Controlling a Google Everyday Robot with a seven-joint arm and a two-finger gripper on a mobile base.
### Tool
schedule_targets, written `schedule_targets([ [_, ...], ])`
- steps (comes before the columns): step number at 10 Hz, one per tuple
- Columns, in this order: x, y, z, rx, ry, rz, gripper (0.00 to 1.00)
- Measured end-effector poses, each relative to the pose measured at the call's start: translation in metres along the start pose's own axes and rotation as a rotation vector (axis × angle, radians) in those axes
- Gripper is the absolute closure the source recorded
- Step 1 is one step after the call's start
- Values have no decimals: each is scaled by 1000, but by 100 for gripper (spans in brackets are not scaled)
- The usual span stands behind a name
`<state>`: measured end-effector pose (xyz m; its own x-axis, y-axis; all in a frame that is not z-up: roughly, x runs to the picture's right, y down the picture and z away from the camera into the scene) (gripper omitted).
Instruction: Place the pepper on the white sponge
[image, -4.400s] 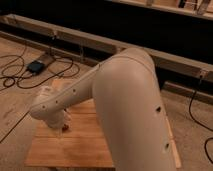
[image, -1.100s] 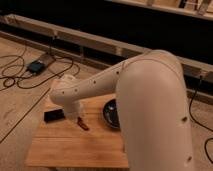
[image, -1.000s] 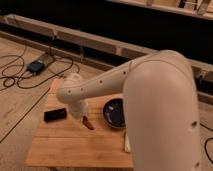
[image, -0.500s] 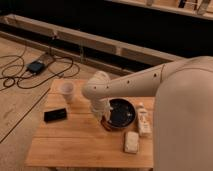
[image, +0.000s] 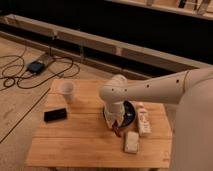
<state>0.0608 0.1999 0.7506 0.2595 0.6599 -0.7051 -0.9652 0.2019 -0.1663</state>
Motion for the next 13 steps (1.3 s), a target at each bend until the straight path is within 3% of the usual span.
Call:
schedule_targets([
  [6, 41, -53, 34, 5, 75, 185, 100],
  [10, 51, -74, 42, -4, 97, 257, 100],
  [13, 57, -81, 46, -5, 116, 274, 100],
])
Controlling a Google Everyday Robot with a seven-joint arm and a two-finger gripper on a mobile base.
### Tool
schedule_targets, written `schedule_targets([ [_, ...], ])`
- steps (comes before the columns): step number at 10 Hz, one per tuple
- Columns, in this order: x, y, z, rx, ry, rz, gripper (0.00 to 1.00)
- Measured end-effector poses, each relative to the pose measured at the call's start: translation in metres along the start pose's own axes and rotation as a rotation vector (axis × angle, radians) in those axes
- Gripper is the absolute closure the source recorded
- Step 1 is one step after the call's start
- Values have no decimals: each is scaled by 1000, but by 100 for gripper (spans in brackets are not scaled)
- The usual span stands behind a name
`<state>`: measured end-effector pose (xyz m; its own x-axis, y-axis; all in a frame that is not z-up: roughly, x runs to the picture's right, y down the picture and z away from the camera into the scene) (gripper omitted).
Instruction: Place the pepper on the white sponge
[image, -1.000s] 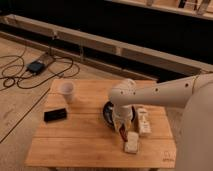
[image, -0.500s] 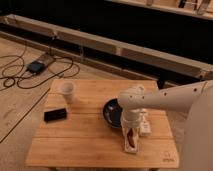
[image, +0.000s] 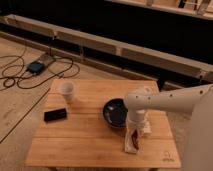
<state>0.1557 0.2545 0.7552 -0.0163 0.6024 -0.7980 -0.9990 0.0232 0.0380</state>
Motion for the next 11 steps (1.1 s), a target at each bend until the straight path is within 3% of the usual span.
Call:
schedule_targets([
  [3, 1, 5, 4, -8, 16, -17, 98],
  [4, 1, 7, 4, -10, 19, -22, 92],
  [11, -2, 12, 7, -4, 38, -45, 23],
])
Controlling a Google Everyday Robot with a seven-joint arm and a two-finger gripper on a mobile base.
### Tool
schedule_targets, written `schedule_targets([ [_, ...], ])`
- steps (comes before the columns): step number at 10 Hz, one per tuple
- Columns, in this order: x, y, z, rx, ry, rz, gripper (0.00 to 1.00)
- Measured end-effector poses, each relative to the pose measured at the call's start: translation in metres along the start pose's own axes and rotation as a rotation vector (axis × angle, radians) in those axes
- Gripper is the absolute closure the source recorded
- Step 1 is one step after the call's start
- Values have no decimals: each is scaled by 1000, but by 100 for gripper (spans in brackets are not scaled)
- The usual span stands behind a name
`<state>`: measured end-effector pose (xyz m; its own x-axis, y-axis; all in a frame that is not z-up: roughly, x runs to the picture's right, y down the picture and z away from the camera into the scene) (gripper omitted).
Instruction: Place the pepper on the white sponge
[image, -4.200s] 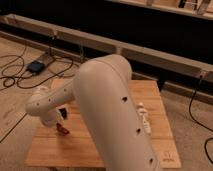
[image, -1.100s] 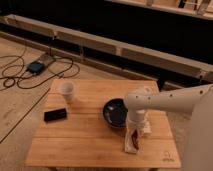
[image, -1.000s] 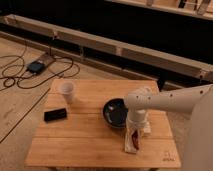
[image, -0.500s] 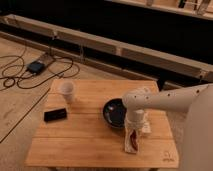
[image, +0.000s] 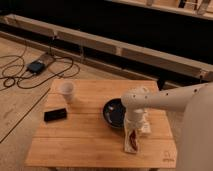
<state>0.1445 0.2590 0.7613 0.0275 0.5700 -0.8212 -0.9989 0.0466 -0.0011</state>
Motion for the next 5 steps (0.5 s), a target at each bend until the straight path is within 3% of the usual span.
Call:
schedule_targets([
  [5, -5, 3, -5, 8, 1, -7, 20],
])
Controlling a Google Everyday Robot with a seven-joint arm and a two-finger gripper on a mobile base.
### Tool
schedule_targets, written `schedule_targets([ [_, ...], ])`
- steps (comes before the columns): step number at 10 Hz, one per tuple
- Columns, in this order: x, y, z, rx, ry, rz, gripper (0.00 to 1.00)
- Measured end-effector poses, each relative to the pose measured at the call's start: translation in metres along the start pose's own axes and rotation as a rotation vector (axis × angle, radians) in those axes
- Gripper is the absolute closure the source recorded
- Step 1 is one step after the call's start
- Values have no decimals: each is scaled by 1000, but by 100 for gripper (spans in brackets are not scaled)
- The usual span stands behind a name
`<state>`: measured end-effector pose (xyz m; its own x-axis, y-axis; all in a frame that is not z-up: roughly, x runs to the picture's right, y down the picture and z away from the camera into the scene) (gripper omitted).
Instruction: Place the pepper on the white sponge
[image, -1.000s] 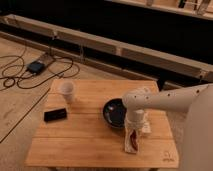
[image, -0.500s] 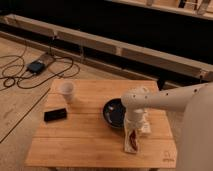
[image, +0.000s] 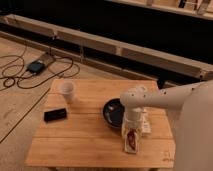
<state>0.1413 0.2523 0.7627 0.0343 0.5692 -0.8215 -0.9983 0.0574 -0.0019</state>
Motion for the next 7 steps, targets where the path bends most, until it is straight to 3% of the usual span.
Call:
schedule_targets([
  [3, -7, -3, -10, 15, -11, 0, 20],
  [7, -28, -1, -55, 51, -68, 0, 20],
])
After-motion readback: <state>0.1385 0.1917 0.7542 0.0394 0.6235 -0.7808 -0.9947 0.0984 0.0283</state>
